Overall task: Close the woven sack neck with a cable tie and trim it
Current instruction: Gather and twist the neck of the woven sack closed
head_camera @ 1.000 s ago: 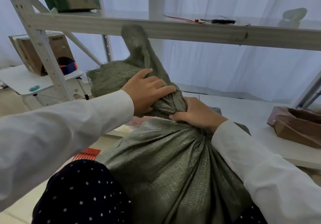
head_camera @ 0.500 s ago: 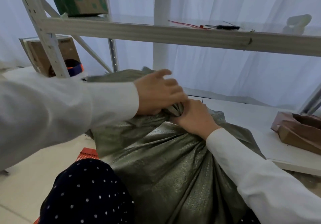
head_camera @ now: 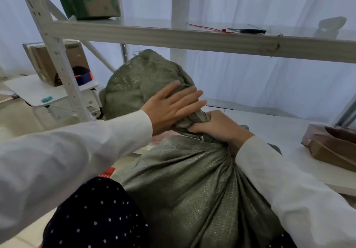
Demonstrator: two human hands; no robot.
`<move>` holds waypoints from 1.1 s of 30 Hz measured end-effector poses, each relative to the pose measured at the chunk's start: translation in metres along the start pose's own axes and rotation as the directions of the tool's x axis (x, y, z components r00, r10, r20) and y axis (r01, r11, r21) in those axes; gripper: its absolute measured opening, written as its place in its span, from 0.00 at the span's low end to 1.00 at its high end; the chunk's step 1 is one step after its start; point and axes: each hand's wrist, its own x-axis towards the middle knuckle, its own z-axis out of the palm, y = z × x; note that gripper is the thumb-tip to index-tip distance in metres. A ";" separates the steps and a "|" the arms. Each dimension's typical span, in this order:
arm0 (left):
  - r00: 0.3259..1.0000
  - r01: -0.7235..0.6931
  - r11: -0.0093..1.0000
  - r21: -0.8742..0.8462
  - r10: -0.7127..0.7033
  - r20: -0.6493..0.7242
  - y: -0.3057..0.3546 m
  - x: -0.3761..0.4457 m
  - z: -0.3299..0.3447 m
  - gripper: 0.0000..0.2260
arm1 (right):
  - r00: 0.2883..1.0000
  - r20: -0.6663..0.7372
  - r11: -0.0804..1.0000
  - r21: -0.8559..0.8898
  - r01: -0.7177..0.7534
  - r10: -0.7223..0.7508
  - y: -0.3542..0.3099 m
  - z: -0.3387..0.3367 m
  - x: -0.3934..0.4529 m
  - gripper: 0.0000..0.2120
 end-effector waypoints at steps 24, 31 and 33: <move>0.951 0.163 0.899 -0.407 -0.033 0.308 0.001 0.023 -0.053 0.28 | 0.970 -0.151 0.847 -0.524 0.088 -0.193 0.012 0.016 0.024 0.10; 0.998 0.038 0.974 -0.221 -0.028 0.048 0.034 -0.017 -0.022 0.42 | 0.979 0.025 0.866 -0.464 0.188 -0.200 0.010 0.011 0.027 0.13; 0.997 0.013 0.997 -0.082 -0.007 0.071 0.028 -0.016 -0.007 0.48 | 0.982 0.018 0.928 -0.325 0.182 -0.187 0.011 0.010 0.024 0.11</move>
